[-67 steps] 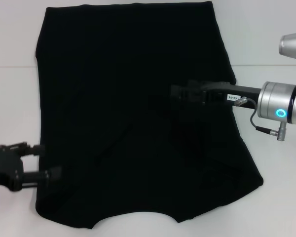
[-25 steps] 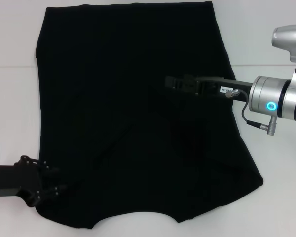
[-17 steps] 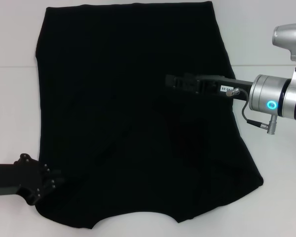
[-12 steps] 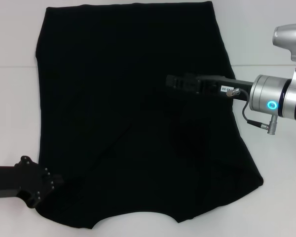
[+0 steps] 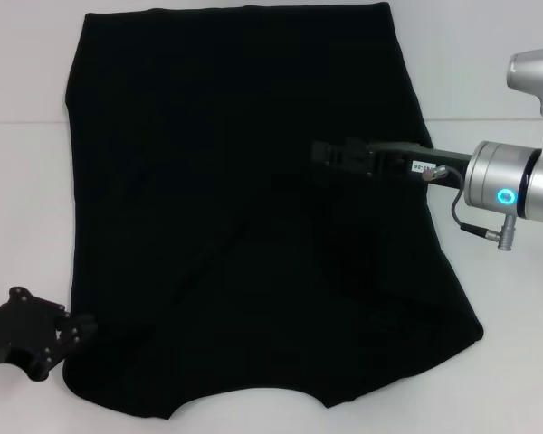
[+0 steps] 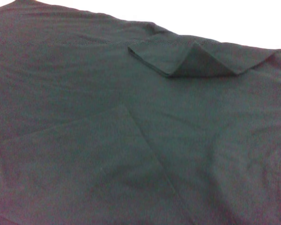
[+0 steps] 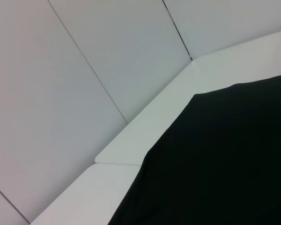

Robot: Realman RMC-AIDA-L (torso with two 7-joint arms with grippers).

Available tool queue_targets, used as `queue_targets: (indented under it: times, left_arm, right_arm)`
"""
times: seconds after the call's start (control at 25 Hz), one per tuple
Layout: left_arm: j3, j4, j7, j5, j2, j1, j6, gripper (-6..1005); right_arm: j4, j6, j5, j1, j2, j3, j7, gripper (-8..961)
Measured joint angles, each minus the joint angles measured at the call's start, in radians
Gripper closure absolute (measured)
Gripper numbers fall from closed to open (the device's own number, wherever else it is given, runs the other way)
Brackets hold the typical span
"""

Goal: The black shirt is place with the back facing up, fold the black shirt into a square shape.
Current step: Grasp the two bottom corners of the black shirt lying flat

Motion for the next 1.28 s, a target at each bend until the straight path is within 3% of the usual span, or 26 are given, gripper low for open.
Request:
queue_targets:
  times: [0.4, 1.04, 1.24, 1.28]
  left_arm:
    - [0.012, -0.003, -0.041, 0.000, -0.006, -0.022, 0.029, 937]
    - [0.080, -0.026, -0.051, 0.012, -0.006, -0.025, -0.054, 521]
    - [0.082, -0.045, -0.051, 0.015, -0.005, -0.028, -0.066, 276]
    - [0.084, -0.048, -0.051, 0.017, -0.005, -0.030, -0.069, 268]
  right_arm:
    - [0.000, -0.006, -0.003, -0.006, -0.004, 0.000, 0.000, 140]
    - [0.000, -0.007, 0.000, -0.006, -0.005, 0.000, 0.000, 155]
    - [0.000, -0.005, 0.002, -0.006, -0.005, 0.000, 0.000, 160]
    - [0.000, -0.004, 0.002, -0.006, -0.005, 0.000, 0.000, 161]
